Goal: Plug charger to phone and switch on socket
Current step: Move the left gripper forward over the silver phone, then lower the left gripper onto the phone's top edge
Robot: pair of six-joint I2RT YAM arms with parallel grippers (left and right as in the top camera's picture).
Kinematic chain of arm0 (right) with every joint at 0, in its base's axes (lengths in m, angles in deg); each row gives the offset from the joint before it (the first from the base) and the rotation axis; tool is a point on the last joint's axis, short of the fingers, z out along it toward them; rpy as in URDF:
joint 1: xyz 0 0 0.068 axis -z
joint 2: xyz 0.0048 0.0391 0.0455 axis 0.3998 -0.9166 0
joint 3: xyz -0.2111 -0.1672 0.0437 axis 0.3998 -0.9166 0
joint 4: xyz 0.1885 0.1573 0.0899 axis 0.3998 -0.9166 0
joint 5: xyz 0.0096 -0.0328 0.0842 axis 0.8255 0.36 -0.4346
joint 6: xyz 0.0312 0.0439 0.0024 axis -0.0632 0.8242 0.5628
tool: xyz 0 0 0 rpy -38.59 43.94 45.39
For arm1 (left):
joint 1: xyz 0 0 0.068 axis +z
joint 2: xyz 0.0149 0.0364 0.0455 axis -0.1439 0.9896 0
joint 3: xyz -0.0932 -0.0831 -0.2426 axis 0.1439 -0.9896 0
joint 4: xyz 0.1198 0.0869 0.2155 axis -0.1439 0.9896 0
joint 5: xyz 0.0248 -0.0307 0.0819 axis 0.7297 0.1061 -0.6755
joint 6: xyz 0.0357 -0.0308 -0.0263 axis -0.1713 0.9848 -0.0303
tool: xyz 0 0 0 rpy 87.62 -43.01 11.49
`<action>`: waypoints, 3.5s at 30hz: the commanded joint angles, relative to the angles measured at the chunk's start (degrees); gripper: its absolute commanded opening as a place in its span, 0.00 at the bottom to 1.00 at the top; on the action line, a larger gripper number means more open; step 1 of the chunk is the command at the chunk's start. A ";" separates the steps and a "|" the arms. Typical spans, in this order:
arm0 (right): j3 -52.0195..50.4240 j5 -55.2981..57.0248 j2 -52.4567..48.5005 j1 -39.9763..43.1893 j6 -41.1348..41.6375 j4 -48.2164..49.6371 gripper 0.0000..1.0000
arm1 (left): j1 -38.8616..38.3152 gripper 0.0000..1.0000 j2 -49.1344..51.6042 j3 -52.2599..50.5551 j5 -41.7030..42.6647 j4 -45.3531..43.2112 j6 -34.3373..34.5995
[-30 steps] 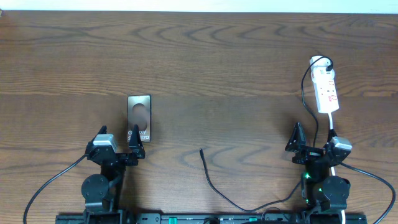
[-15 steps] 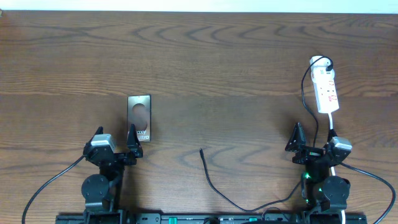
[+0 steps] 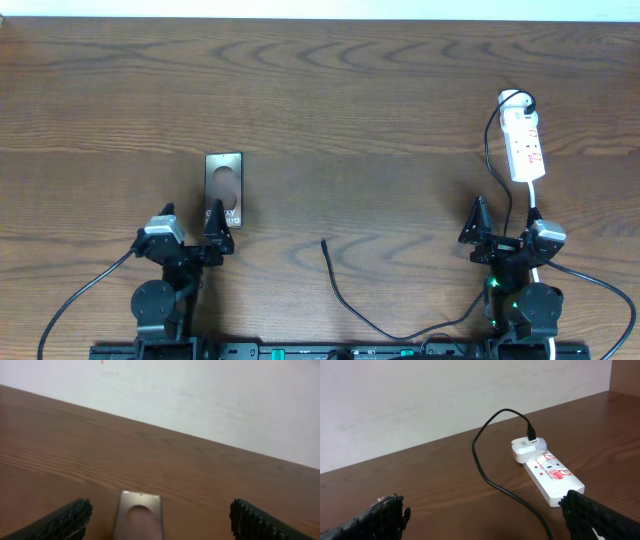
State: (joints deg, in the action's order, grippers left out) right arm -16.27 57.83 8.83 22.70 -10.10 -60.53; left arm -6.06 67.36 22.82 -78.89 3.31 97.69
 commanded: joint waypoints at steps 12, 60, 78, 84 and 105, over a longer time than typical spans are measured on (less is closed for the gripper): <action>-0.04 0.83 0.37 0.39 -0.74 -0.22 0.99 | 0.22 0.91 1.95 12.76 15.72 14.08 14.10; -0.04 0.83 0.37 0.39 -0.74 -0.22 0.99 | 0.24 0.98 4.42 22.16 25.11 12.59 32.35; -0.04 0.83 0.37 0.39 -0.74 -0.22 0.99 | 0.22 0.98 45.24 48.46 24.85 12.17 15.89; -0.04 0.83 0.37 0.39 -0.74 -0.22 0.99 | -3.30 0.98 58.23 69.05 2.84 40.68 3.74; -0.04 0.83 0.37 0.39 -0.74 -0.22 0.99 | -12.00 0.98 76.06 71.17 -24.44 54.75 2.89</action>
State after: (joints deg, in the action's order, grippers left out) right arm -16.27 57.83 8.83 22.70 -10.10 -60.55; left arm -17.84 139.59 94.71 -102.19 57.65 101.56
